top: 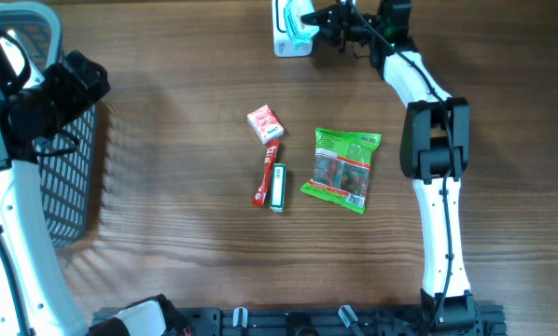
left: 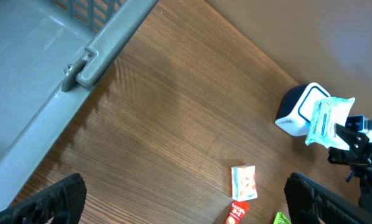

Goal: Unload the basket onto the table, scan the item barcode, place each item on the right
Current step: 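Carry the pale blue pack up to the white scanner, then hold the pack's barcode in front of the scanner, then pull away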

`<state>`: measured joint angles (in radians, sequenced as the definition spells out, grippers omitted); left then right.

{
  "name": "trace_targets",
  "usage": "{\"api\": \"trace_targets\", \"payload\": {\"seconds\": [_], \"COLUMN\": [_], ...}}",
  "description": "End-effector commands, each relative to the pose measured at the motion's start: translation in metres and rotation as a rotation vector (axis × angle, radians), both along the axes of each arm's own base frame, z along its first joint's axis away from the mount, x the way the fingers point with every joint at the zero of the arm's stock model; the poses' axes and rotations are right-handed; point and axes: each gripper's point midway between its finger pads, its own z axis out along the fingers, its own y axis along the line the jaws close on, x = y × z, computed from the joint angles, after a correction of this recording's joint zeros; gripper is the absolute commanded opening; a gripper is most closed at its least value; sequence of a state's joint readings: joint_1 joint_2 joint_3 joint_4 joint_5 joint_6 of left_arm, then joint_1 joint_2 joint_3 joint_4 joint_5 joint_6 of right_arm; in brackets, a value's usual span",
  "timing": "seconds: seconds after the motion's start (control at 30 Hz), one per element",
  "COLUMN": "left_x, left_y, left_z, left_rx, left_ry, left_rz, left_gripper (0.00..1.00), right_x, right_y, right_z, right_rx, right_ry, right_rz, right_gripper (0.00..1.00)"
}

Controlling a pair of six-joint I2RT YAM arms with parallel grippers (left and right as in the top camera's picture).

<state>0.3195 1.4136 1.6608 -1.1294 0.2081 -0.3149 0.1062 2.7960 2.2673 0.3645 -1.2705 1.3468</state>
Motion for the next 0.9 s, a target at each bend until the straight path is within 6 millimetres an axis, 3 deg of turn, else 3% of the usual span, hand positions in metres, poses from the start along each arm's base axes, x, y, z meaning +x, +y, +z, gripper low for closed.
{"api": "trace_targets", "payload": {"seconds": [0.0,0.37,0.6,0.73,0.87], "left_x": [0.001,0.001,0.001,0.001,0.001], "left_y": [-0.003,-0.003,-0.003,-0.003,-0.003], "left_z": [0.004,0.004,0.004,0.004,0.004], "left_rx": [0.008,0.008,0.008,0.008,0.008], "left_ry": [-0.013,-0.013,-0.013,-0.013,-0.013], "left_rz": [-0.026,-0.026,-0.026,-0.026,-0.026], "left_gripper": [1.0,1.0,1.0,1.0,1.0], "right_x": [0.006,0.005,0.013,0.011,0.008], "right_y": [0.01,0.007,-0.003,-0.006,-0.005], "right_z": [-0.005,-0.031,-0.032,-0.031,-0.005], "right_rx": [-0.006,-0.044,-0.051,-0.045,-0.024], "right_ry": [-0.02,0.049,0.054,0.047,-0.024], "right_rz": [-0.029,-0.051,-0.093,-0.079,-0.047], "right_gripper": [0.04,0.08,0.04,0.04,0.05]}}
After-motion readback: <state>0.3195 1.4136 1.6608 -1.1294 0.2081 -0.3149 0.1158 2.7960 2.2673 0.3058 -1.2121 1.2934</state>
